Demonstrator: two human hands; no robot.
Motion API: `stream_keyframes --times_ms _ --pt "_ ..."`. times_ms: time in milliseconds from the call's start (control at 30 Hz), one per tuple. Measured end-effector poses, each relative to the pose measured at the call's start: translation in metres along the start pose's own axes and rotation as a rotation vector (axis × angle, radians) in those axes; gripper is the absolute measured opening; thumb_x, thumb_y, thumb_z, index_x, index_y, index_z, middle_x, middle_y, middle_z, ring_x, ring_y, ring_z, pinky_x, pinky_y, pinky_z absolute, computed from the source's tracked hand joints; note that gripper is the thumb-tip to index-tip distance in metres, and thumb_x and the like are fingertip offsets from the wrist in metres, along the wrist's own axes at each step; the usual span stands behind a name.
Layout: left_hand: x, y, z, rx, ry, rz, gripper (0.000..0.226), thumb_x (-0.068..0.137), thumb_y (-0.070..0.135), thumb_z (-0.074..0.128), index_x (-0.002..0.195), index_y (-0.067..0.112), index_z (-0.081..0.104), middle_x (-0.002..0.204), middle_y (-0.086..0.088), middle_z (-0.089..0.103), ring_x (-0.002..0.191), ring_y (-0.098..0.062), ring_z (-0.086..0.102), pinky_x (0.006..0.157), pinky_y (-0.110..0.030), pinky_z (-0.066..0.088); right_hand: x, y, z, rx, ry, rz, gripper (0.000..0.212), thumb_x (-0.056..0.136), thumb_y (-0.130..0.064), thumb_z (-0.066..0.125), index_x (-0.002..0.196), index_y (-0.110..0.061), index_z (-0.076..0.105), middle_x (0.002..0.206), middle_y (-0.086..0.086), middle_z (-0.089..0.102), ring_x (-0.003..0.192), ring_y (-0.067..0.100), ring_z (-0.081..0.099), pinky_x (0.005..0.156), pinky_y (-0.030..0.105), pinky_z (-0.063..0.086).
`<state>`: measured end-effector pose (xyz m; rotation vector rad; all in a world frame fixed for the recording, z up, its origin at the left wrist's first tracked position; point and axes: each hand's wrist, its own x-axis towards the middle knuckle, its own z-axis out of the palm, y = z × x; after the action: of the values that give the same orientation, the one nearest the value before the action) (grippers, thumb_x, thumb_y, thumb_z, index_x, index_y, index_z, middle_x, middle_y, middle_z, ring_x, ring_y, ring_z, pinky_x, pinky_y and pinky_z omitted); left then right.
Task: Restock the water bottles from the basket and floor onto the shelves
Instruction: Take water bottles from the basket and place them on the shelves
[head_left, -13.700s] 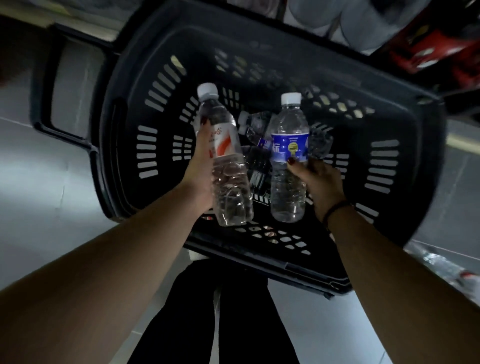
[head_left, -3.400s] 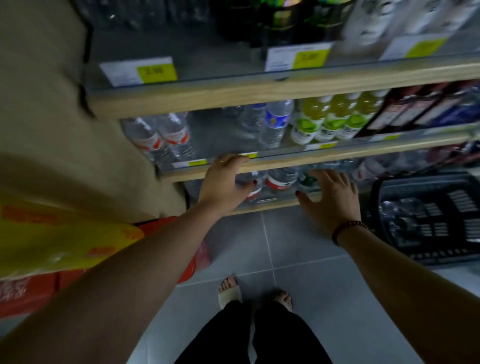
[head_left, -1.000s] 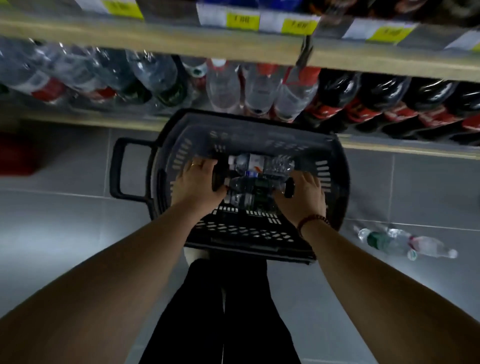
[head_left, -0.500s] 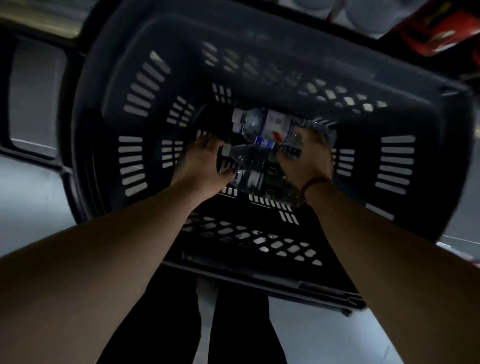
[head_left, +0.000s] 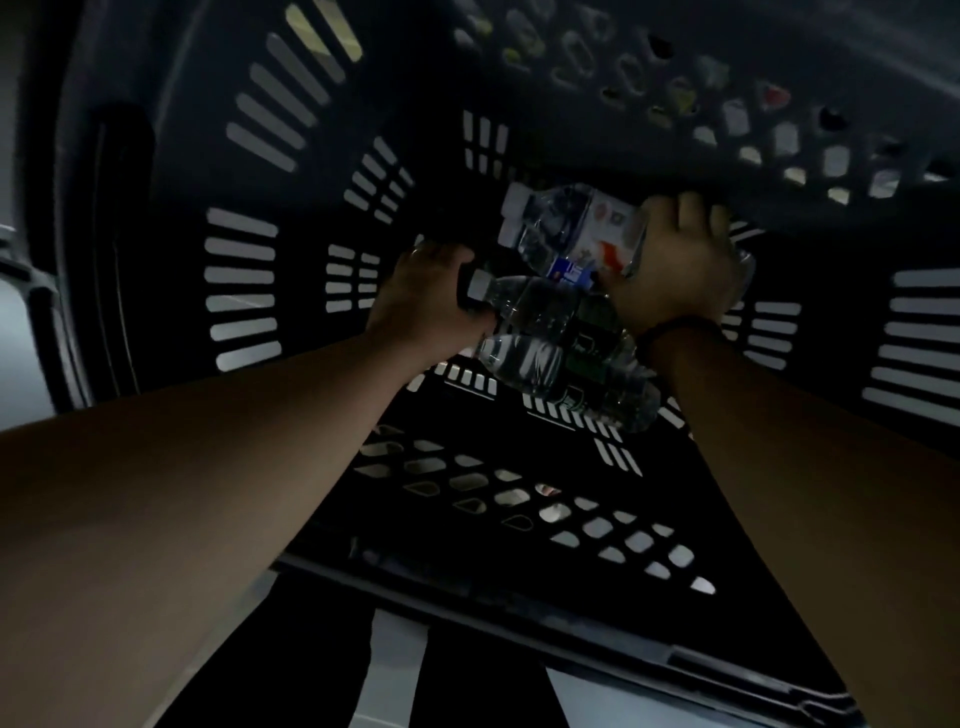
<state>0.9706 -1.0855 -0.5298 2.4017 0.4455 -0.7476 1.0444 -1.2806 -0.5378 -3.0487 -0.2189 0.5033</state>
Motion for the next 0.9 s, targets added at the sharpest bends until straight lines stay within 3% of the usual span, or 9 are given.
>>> stream_keyframes --times_ms 100,233,367,467,600,700,767,833,900 --pt "0.006 0.001 -0.001 -0.068 0.025 -0.025 0.059 0.077 0.040 0.072 0.129 0.017 0.055 0.130 -0.006 0.052 0.119 -0.022 0.050 0.093 -0.037 0.048 0.001 -0.002 -0.002 0.027 -0.035 0.012 0.060 0.083 -0.039 0.067 0.129 -0.007 0.044 0.134 0.018 0.045 0.127 0.036 0.037 0.099 0.045 0.035" --pt "0.007 0.005 -0.002 -0.145 0.027 -0.009 0.055 0.080 0.036 0.072 0.129 0.017 0.054 0.130 -0.004 0.053 0.118 -0.017 0.049 0.088 -0.027 0.042 0.009 0.000 -0.006 -0.008 -0.128 -0.028 0.071 0.083 -0.058 0.058 0.127 -0.004 0.047 0.132 0.022 0.044 0.124 0.037 0.039 0.099 0.044 0.035" --pt "0.005 0.012 -0.005 -0.310 0.014 -0.054 0.054 0.081 0.032 0.074 0.130 0.018 0.054 0.131 -0.002 0.056 0.121 -0.014 0.051 0.094 -0.027 0.043 0.003 0.002 0.003 0.133 -0.294 0.093 0.089 0.065 -0.077 0.052 0.122 -0.009 0.055 0.128 0.019 0.048 0.117 0.037 0.048 0.095 0.044 0.044" --pt "0.001 0.016 -0.008 -0.437 -0.039 -0.082 0.050 0.082 0.026 0.074 0.128 0.018 0.056 0.131 -0.002 0.057 0.115 -0.008 0.051 0.091 -0.020 0.039 -0.001 0.009 0.006 0.211 -0.321 0.080 0.065 0.073 -0.066 0.063 0.108 -0.011 0.064 0.112 0.017 0.063 0.103 0.033 0.059 0.087 0.037 0.048" --pt "-0.006 0.020 -0.016 -0.563 -0.162 -0.085 0.053 0.083 0.031 0.073 0.131 0.019 0.053 0.122 0.006 0.056 0.111 -0.006 0.051 0.083 -0.016 0.041 -0.024 0.013 -0.002 0.710 -0.462 0.179 0.032 0.069 -0.042 0.080 0.088 -0.019 0.069 0.084 -0.002 0.069 0.087 0.016 0.063 0.074 0.023 0.046" --pt "-0.013 0.024 -0.022 -0.719 -0.192 -0.110 0.048 0.085 0.037 0.069 0.127 0.019 0.055 0.114 0.010 0.059 0.108 -0.006 0.057 0.082 -0.019 0.044 -0.051 0.002 -0.014 1.055 -0.475 0.319 0.034 0.060 -0.037 0.085 0.087 -0.022 0.071 0.087 -0.006 0.072 0.086 0.010 0.069 0.076 0.023 0.054" --pt "-0.020 0.029 -0.025 -0.805 -0.231 -0.150 0.031 0.086 0.043 0.065 0.111 0.027 0.058 0.105 0.013 0.063 0.102 -0.004 0.059 0.079 -0.024 0.047 -0.065 -0.010 -0.024 1.207 -0.492 0.357 0.036 0.062 -0.033 0.085 0.093 -0.022 0.071 0.095 -0.002 0.074 0.091 0.011 0.069 0.081 0.025 0.055" --pt "-0.025 0.030 -0.025 -0.902 -0.309 -0.205 0.026 0.086 0.050 0.062 0.103 0.030 0.061 0.102 0.007 0.070 0.104 -0.013 0.063 0.089 -0.035 0.050 -0.074 -0.024 -0.032 1.326 -0.518 0.352 0.043 0.057 -0.035 0.083 0.096 -0.023 0.071 0.099 -0.001 0.074 0.095 0.013 0.069 0.087 0.027 0.053" --pt "-0.031 0.031 -0.023 -1.009 -0.391 -0.272 0.037 0.085 0.055 0.061 0.109 0.028 0.064 0.103 0.002 0.074 0.105 -0.020 0.067 0.099 -0.046 0.048 -0.081 -0.036 -0.036 1.404 -0.532 0.379 0.050 0.056 -0.034 0.082 0.102 -0.017 0.071 0.101 0.002 0.074 0.094 0.012 0.069 0.082 0.024 0.054"
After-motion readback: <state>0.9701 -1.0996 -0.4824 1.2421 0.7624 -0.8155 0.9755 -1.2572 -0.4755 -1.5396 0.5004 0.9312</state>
